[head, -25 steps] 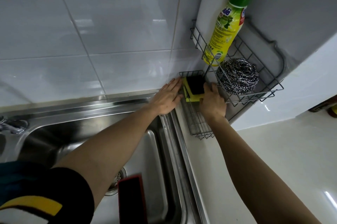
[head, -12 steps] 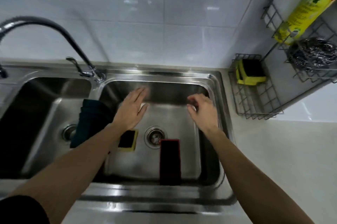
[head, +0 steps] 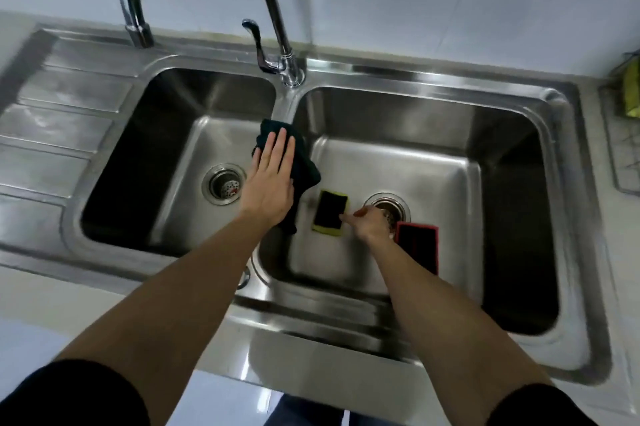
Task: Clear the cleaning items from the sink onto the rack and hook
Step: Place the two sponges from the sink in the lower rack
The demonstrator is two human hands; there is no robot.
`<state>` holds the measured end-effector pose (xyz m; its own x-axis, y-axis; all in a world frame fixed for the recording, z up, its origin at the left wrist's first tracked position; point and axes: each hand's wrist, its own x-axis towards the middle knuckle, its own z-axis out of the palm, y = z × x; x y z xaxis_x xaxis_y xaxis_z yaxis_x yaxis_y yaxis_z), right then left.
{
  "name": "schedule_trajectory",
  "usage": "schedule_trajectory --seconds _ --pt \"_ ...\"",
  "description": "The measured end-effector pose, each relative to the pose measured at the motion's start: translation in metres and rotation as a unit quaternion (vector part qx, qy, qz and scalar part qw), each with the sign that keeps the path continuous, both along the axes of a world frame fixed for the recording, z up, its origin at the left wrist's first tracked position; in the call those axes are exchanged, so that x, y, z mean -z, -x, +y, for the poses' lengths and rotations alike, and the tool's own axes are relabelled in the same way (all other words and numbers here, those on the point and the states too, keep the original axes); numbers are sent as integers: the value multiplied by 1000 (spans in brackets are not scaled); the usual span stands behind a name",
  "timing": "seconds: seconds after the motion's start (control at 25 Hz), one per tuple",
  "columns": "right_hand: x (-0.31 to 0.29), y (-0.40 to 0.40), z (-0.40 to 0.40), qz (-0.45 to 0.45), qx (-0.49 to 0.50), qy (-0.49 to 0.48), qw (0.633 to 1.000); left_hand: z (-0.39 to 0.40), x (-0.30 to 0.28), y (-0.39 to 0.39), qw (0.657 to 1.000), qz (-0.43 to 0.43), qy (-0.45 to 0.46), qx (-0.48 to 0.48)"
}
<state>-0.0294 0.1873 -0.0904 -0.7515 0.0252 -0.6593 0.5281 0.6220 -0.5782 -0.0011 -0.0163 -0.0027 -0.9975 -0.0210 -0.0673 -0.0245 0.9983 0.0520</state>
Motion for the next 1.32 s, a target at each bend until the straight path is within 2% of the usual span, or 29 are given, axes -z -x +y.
schedule_trajectory --seconds 0.2,0.36,0.68,0.84,1.04,1.32 --pt "36 -7 -26 -44 89 -19 995 -1 6 0 1000 19 5 -3" --pt "48 -5 -31 -53 101 -9 993 -3 7 3 1000 16 -3 0" --pt "25 -6 -19 8 200 134 970 -3 3 3 1000 8 -2 -2" --pt "-7 -2 9 21 242 213 946 -4 2 4 1000 4 -9 4" --pt "-80 9 70 114 294 263 912 11 -9 13 998 15 -52 -9" --pt "-197 38 207 268 361 261 855 161 -65 83 978 28 -160 132"
